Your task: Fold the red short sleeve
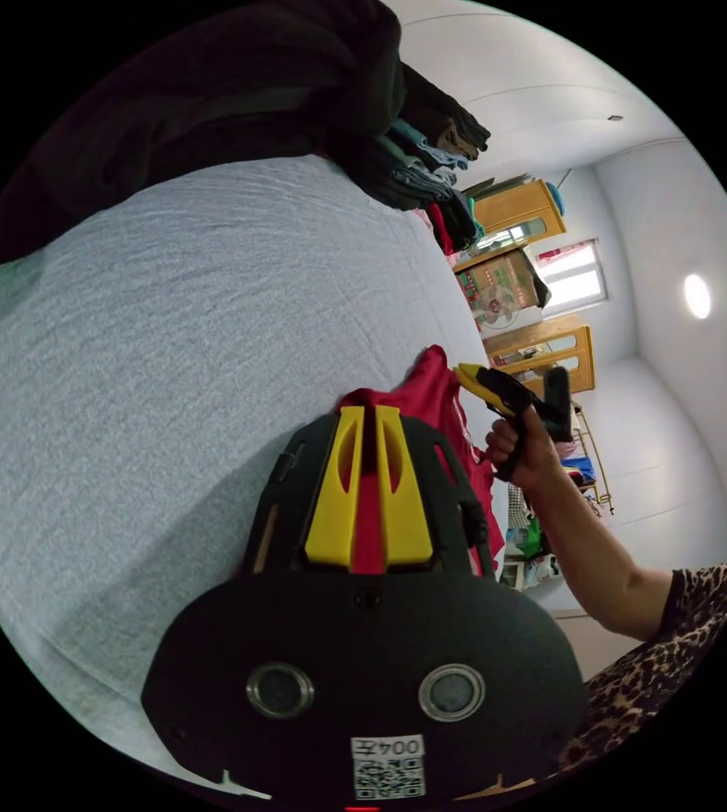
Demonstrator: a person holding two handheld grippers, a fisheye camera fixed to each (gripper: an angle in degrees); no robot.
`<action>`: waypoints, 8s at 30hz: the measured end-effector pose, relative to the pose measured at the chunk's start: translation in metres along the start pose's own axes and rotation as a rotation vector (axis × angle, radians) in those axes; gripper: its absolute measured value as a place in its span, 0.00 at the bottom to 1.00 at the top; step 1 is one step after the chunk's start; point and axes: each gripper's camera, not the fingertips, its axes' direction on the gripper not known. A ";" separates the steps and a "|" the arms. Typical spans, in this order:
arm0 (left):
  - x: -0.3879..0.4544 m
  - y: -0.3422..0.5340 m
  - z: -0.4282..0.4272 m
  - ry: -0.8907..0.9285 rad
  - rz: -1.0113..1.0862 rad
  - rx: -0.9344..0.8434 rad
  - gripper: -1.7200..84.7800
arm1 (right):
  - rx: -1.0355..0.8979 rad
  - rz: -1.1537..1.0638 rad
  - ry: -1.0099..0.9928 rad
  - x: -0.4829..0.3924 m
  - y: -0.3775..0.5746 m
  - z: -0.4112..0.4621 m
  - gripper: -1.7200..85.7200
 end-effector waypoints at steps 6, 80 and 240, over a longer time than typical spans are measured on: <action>0.014 0.000 -0.012 -0.005 0.054 -0.002 0.09 | -0.071 -0.190 0.130 -0.087 0.060 0.032 0.11; 0.269 0.198 -0.020 0.143 0.014 -0.219 0.12 | -0.163 0.011 -0.264 0.111 0.139 -0.106 0.11; -0.072 0.283 -0.199 -0.170 0.329 -0.315 0.02 | -0.853 -0.094 0.537 -0.449 0.060 0.100 0.01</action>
